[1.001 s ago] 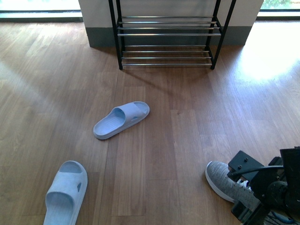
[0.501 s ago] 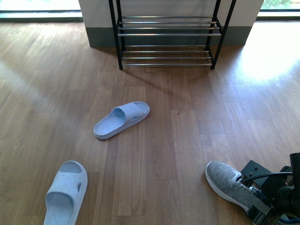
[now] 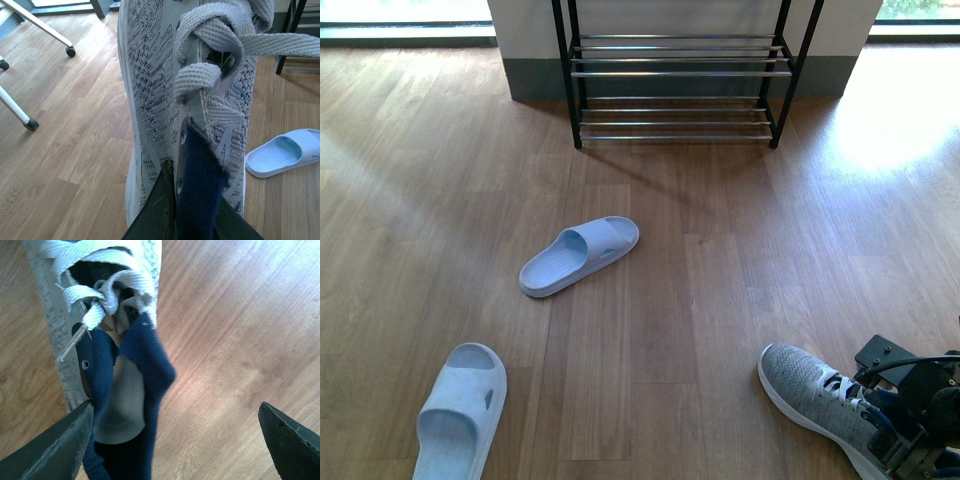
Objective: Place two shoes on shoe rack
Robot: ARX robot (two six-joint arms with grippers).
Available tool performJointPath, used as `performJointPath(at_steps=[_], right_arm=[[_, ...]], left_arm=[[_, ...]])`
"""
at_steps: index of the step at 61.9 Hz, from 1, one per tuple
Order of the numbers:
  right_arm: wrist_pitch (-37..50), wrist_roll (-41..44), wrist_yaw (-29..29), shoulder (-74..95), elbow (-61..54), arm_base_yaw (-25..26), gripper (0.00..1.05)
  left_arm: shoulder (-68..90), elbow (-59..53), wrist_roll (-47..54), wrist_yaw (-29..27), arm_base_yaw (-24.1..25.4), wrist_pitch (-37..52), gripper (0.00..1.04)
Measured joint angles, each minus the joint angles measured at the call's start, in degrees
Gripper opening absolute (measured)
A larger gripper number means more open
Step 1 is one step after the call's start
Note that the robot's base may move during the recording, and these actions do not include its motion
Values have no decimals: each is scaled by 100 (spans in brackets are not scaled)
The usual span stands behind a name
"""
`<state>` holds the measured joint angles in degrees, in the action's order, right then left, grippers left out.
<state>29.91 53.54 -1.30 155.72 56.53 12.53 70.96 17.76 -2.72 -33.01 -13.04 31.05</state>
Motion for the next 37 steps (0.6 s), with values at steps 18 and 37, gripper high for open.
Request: performJointPath(at_steps=[18,37], right_arm=[[11,216,-37,-9,284,57,96],[120,-306,7,446,487,-374,96]], left_arm=[[0,0,0,0,2,-2,2],[0,0,0,0,2,-2,2]])
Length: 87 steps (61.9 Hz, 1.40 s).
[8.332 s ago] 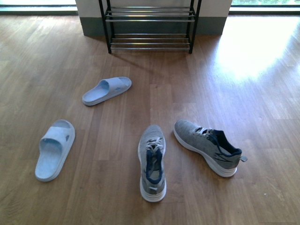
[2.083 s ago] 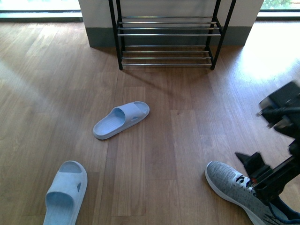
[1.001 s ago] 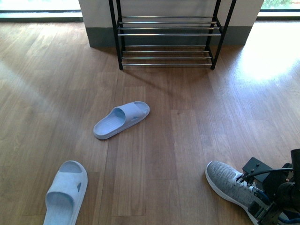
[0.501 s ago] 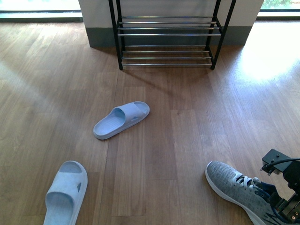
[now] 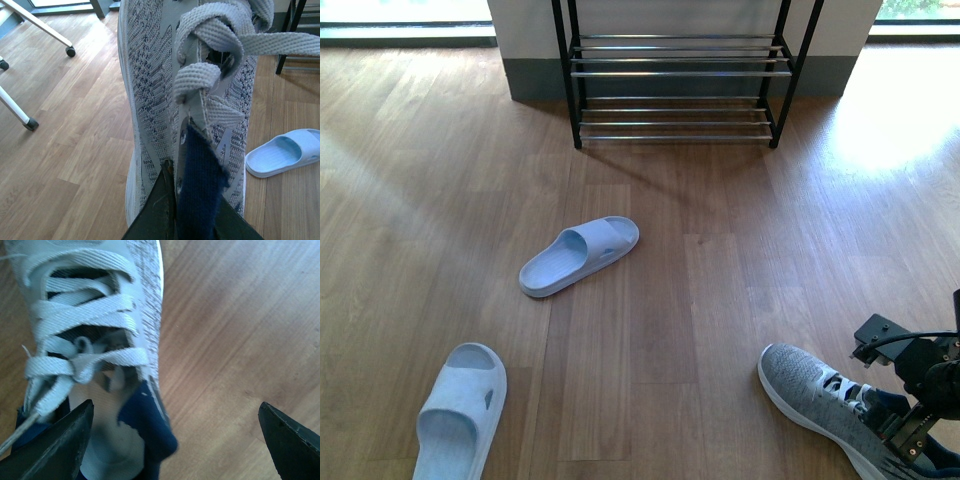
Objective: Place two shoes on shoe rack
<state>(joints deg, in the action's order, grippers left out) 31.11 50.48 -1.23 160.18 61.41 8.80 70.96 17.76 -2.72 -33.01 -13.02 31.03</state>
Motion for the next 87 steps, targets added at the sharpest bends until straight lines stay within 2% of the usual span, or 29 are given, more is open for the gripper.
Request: performJointPath(at_steps=[5,16,28,39,49,60,74,79,87], right_arm=[[168,-225,79,212,164,-149,95],[393,-356,-33,442,372,-203,70],[450,-332,-109,632,437,-216,28],[557,-304,-96,649,361,-227,2],[811,-289,-2,511,33,-225,1],[1399,-413,197,-485,-1099,-175,1],[1593,-627,695,-2800,-2562,-133,1],[1375,-737,887,-4205,-3244,-120,1],[527,-964,1185,-6913,-4170,-98,1]], left_arm=[[0,0,0,-2,0,0,2],[0,0,0,-2,0,0,2],[0,0,-2,0,-2,0,2],[0,0,0,0,0,0,2],[0,0,0,0,0,0,2],[0,0,0,0,0,0,2],[0,0,0,0,-2,0,2],[0,0,-2,-2,0,0,2],[0,0,0,-2,0,2,2]])
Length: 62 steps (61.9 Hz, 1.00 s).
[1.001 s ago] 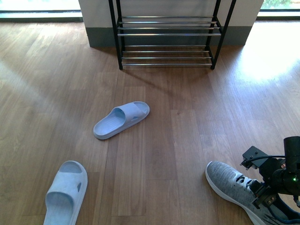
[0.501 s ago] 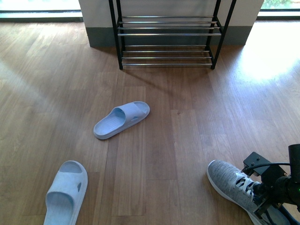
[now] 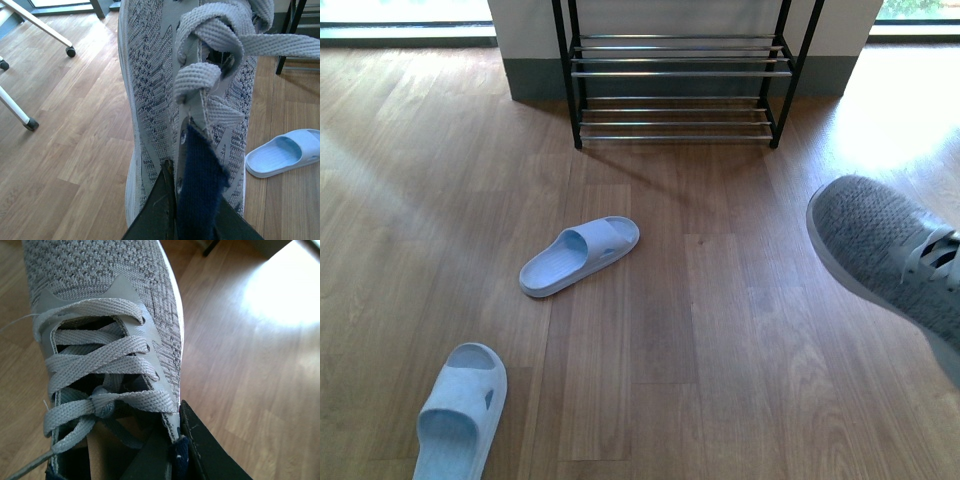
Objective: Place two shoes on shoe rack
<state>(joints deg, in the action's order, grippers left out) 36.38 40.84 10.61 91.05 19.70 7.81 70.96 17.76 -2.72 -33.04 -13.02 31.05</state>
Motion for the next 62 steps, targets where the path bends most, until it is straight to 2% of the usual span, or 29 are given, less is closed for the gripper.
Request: performJointPath(at_steps=[11,22,29,62], right_arm=[[-1141,-363,131,-2559,-463,-142,1],[-2892,-767,127,-5375,-780,-660,1],[-3027,-870,199,-6059,-809,-730,1],[-3049,-979,92,-6094,-822,-732,1]], left_arm=[[0,0,0,2,0,-2,2],[0,0,0,2,0,-2,2],[0,0,0,0,0,-2,2],[0,0,0,0,-2,-2,2]])
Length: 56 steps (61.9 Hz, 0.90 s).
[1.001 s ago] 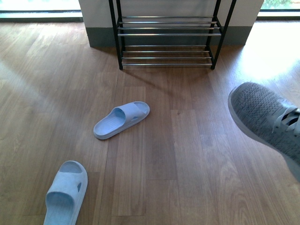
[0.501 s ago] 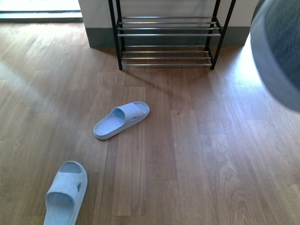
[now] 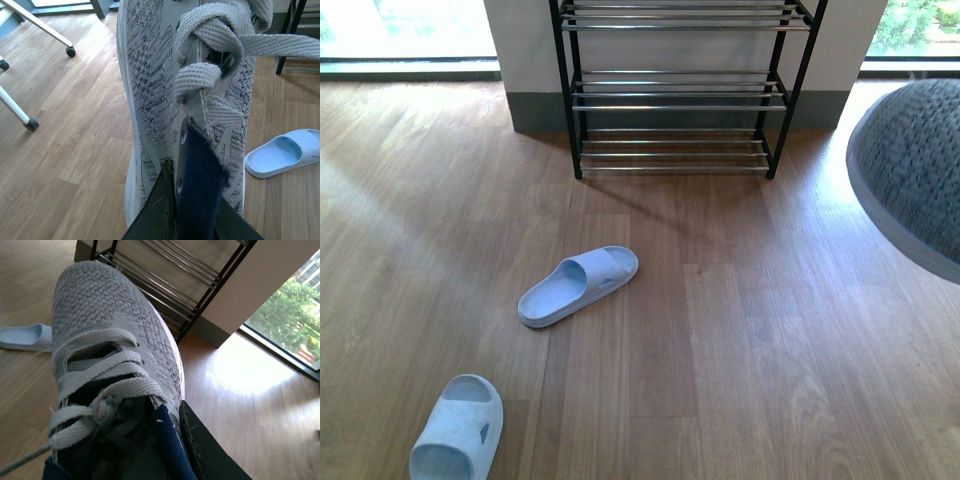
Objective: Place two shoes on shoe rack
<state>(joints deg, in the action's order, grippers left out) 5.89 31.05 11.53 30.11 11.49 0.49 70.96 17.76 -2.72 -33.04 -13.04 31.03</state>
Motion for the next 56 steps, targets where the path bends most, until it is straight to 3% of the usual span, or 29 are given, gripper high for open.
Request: performJointPath(at_steps=[56], right_arm=[[0,-2,-13,-7,-2,-2,1]], left_arm=[[7,-2,9,2,-28,0,2]])
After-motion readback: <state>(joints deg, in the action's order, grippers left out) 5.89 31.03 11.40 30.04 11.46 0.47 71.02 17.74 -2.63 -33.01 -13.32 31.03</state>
